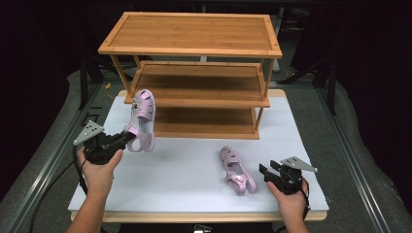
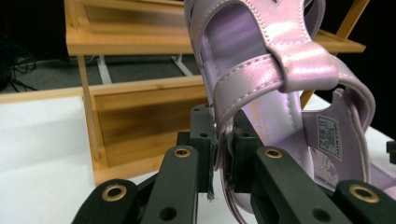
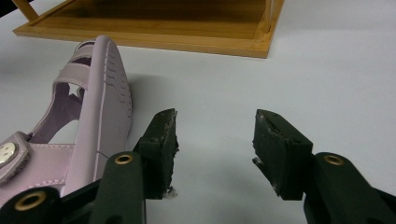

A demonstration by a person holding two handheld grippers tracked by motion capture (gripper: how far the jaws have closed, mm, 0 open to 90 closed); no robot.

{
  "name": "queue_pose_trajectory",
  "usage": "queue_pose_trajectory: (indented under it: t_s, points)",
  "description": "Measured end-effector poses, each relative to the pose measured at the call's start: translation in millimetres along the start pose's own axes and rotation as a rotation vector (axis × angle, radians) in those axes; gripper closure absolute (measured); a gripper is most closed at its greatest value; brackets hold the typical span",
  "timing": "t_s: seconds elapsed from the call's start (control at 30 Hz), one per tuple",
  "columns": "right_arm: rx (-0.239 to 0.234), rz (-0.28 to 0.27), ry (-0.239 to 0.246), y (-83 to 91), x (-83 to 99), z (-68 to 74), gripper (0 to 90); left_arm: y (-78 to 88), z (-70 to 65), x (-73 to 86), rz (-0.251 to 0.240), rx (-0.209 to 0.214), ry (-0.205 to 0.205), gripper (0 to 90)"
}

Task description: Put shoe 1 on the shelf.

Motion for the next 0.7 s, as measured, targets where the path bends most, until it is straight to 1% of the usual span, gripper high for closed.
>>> queue_pose_trajectory:
  t_s: [0.13,0.23,0.33,0.4,0.47,0.5,0.53,0.57,0.67,0.7]
  points:
    - [0.002,0.002,0.001,-0.5,0.3,-0.2,49.0,-0.3,-1.2,-3.7,-0.013,0.005,-0.002,83.0]
    - [-0.002,0.005,-0.003,-0.7,0.3,0.2,48.9,-7.0,-3.4,-7.6,0.001,0.000,0.000,83.0]
    - [0.000,0.000,-0.003,-0.5,-0.1,0.0,48.9,-10.7,-4.7,-10.5,0.003,0.001,0.000,83.0]
    - [-0.002,0.003,-0.003,-0.2,0.0,-0.6,49.0,-16.5,-6.6,-16.0,0.011,-0.003,-0.004,83.0]
    - [-0.004,-0.002,-0.003,-0.2,-0.2,-1.1,48.9,-25.8,-8.3,-24.6,0.007,0.004,0.008,82.9]
    - [-0.006,0.005,-0.001,0.5,-0.3,-1.2,48.9,-29.6,-9.2,-28.1,0.004,0.006,0.011,83.0]
    - [-0.004,-0.006,-0.004,0.1,-0.6,-1.0,48.9,-33.7,-10.2,-31.6,0.007,0.004,0.010,83.0]
    - [-0.005,-0.005,-0.004,0.6,-0.7,-1.0,48.9,-37.8,-11.1,-35.2,0.007,0.003,0.013,83.0]
    - [-0.005,-0.007,-0.008,1.1,-1.1,-1.4,48.9,-50.8,-13.4,-45.5,0.016,-0.001,0.008,83.0]
    - [-0.005,-0.007,-0.008,1.1,-1.1,-1.4,48.9,-50.8,-13.4,-45.5,0.016,-0.001,0.008,83.0]
Point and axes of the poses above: each handheld gripper's, and its own axes: y roughly backward along the jaws, x roughly out of its underside, z roughly to its left, the point moved 4 cm from there along -y, roughly forward along the jaws, and after that the axes turned 6 degrees about x, right-handed, at the moved point
